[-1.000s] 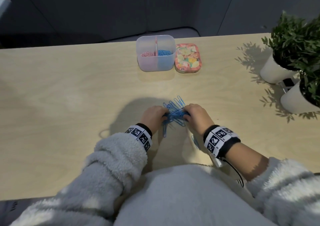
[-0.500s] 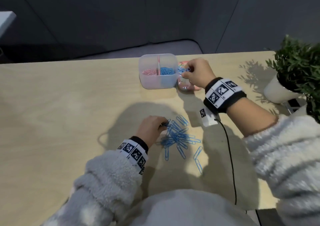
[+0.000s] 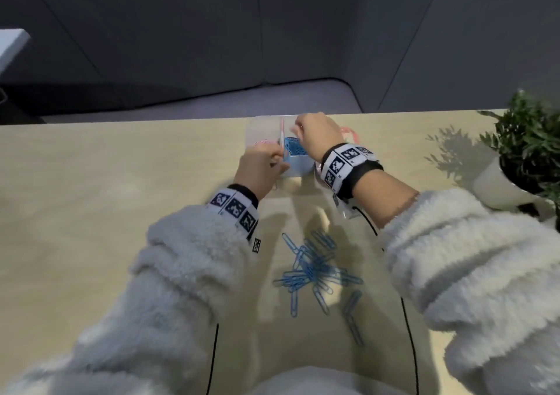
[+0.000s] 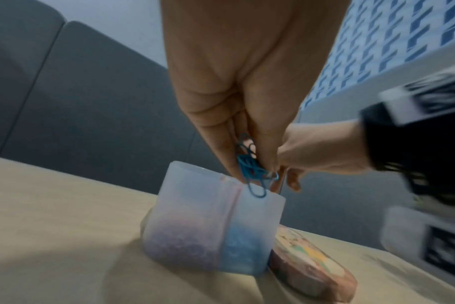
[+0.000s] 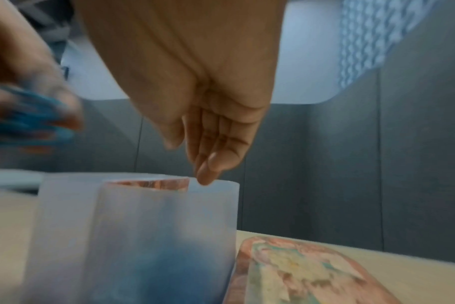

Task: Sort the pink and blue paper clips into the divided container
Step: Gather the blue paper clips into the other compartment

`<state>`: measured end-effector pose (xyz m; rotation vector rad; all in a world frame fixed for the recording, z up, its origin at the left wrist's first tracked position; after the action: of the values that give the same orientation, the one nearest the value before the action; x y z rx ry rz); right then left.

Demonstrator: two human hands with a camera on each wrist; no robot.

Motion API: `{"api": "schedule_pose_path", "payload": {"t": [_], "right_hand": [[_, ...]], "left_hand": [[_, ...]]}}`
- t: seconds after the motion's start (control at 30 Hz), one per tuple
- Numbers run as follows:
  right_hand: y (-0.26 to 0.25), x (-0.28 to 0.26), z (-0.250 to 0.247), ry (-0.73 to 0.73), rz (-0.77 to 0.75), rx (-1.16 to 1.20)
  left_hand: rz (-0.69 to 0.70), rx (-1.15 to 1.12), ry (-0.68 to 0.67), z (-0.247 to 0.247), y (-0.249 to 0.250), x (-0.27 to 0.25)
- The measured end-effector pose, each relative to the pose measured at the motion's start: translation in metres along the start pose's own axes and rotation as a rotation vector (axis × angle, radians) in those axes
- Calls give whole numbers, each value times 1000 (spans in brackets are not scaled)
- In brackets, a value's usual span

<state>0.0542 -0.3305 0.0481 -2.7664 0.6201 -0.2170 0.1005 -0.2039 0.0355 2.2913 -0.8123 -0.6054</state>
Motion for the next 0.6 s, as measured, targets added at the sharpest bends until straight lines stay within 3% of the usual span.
{"api": "schedule_pose_path", "payload": {"t": [0.13, 0.2, 0.47, 0.6], "right_hand": [[22, -48, -10, 377, 103, 289], [28, -84, -7, 443, 147, 374], [40, -189, 30, 214, 124, 250], [56, -217, 57, -62, 213, 209]], "left_hand": [[-144, -129, 7, 12, 13, 33], [-165, -126, 12, 18, 19, 45], [-173, 207, -111, 40, 44, 55], [-16, 108, -87, 31, 48, 32]]}}
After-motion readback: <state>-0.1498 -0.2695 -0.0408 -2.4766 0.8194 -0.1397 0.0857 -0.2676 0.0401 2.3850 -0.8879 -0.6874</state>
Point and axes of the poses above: each hand's wrist, its own x-axis towards the middle knuckle, its own z-axis out of the palm, y = z × x, the point moved 5 cm from there along x, towards the middle knuckle, and after that the axes turned 15 degrees about -z, right-handed, at the moved point
